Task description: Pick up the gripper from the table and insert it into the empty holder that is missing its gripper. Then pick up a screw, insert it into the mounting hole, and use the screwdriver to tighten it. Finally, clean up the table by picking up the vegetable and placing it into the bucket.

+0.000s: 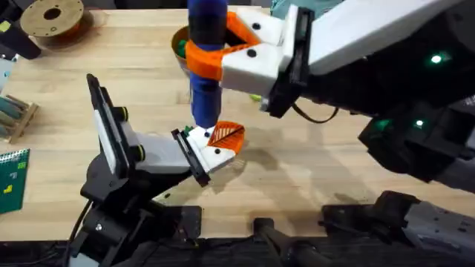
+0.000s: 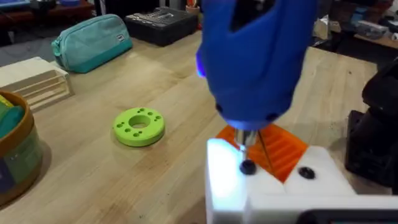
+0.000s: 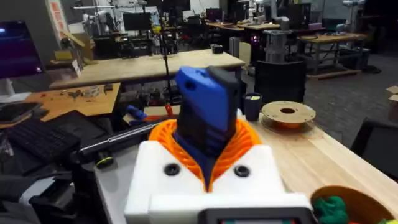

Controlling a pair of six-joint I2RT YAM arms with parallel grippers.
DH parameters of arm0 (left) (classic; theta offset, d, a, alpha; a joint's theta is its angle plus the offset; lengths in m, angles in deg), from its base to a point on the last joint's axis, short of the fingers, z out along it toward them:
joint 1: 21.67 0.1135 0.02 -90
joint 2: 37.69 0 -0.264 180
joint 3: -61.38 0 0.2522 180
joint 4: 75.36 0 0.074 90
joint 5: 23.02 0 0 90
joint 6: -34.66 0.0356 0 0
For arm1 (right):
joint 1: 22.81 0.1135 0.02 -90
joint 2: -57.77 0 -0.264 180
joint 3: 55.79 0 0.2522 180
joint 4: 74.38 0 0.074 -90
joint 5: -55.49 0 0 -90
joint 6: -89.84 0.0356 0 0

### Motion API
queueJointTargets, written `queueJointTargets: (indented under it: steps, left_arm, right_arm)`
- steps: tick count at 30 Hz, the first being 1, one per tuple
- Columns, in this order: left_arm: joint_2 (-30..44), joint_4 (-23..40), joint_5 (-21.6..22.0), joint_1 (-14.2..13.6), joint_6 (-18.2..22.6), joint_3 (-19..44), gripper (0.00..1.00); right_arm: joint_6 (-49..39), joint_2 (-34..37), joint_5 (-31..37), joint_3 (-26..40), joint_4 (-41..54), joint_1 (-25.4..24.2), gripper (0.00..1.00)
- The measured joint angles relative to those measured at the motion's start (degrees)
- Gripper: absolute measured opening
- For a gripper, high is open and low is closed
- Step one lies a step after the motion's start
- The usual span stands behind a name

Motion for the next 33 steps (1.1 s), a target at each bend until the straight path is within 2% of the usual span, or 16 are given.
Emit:
queueJointTargets:
  steps: [33]
  left_arm:
    - [0.0, 0.0, 0.0, 0.0, 0.0, 0.0, 0.012]
  right_arm:
    - [0.1, 0.3, -0.9, 0.0, 0.1, 0.2, 0.031]
